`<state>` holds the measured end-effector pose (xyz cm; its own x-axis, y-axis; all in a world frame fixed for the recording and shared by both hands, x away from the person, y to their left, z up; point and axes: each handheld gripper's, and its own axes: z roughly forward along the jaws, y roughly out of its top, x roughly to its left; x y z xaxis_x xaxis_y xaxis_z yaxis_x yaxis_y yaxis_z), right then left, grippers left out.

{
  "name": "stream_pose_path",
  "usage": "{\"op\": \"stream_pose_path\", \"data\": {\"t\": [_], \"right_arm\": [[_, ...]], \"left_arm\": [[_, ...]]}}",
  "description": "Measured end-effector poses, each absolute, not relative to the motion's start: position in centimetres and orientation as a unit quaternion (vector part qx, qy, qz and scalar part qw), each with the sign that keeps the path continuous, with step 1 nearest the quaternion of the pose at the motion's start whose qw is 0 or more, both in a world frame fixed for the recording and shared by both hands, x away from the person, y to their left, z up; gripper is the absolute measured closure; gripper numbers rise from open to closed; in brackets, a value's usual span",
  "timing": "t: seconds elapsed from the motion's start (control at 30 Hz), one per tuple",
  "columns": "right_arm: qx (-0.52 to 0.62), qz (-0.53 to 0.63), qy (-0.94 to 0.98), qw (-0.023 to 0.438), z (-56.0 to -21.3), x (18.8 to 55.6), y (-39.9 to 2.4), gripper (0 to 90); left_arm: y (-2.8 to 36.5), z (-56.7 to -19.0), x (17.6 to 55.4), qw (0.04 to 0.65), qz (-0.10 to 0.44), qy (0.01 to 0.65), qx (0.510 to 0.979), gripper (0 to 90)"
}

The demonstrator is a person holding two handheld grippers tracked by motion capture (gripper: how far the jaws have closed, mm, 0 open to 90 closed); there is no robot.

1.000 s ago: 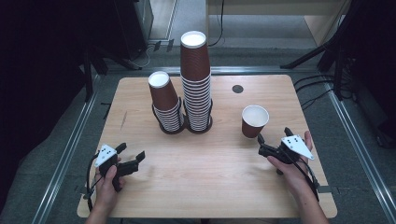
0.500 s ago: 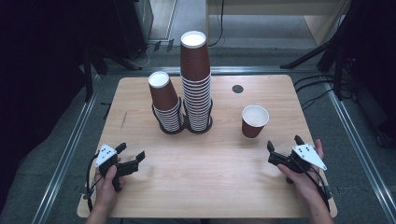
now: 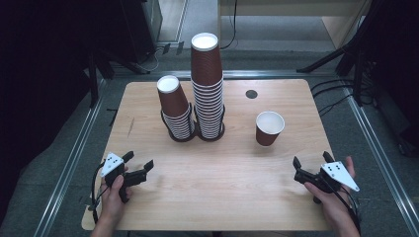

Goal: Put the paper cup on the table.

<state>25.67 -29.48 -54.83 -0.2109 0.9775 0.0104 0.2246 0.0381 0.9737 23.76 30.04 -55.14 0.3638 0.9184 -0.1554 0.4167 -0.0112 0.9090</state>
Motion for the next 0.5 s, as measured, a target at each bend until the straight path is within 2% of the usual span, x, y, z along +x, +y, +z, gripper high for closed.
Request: {"op": "stream_pose_path", "data": {"t": [0.5], "right_arm": [[0.509, 0.476, 0.6, 0.392, -54.8, 23.5, -30.5, 0.0]], "left_arm": [[30.0, -55.1, 23.9, 0.492, 0.254, 0.502, 0.664, 8.4]]}}
